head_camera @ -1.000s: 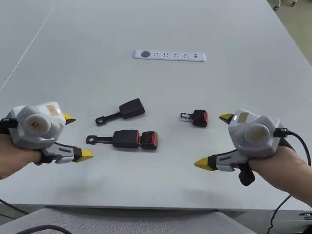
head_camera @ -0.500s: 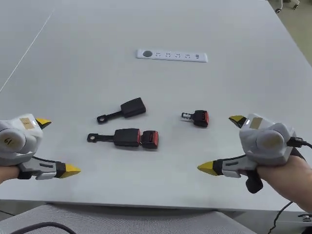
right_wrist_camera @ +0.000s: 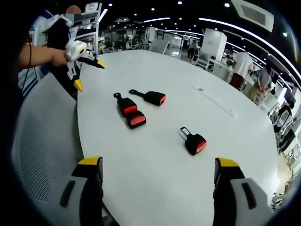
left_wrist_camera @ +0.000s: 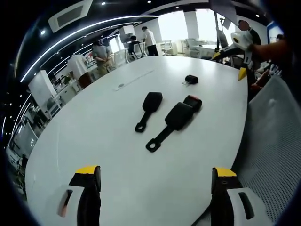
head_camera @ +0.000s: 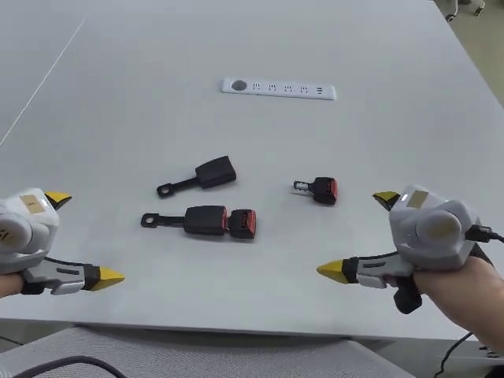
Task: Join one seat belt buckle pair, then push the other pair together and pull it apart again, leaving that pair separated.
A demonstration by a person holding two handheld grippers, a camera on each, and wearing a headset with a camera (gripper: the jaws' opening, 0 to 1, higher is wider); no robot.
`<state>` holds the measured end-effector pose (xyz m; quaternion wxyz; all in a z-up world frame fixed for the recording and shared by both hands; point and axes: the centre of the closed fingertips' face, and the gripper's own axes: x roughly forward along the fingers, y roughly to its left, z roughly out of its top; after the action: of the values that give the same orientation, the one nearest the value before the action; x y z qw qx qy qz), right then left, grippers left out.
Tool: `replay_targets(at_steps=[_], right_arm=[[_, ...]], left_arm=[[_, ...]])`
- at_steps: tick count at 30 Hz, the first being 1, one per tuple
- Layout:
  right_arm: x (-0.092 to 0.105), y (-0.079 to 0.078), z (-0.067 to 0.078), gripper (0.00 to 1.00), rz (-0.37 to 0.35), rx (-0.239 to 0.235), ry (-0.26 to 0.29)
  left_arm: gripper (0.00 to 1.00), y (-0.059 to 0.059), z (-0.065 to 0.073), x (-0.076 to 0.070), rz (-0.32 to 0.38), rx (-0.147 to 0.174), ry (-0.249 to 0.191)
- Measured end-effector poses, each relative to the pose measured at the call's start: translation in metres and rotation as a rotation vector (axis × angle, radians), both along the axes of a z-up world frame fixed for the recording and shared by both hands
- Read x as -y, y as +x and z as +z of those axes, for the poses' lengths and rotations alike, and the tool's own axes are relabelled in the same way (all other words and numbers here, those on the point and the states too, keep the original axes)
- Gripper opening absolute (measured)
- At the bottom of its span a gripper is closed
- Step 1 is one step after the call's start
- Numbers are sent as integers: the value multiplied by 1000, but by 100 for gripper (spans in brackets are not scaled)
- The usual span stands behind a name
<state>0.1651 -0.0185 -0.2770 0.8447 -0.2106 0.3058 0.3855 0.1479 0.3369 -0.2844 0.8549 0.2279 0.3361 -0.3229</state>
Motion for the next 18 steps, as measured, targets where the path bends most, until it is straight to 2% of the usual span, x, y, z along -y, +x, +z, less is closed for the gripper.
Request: replay_targets(at_steps=[18], right_arm=[[-3, 2, 2, 100, -10, 0, 14]], left_arm=[[99, 5, 6, 0, 19, 11, -12]])
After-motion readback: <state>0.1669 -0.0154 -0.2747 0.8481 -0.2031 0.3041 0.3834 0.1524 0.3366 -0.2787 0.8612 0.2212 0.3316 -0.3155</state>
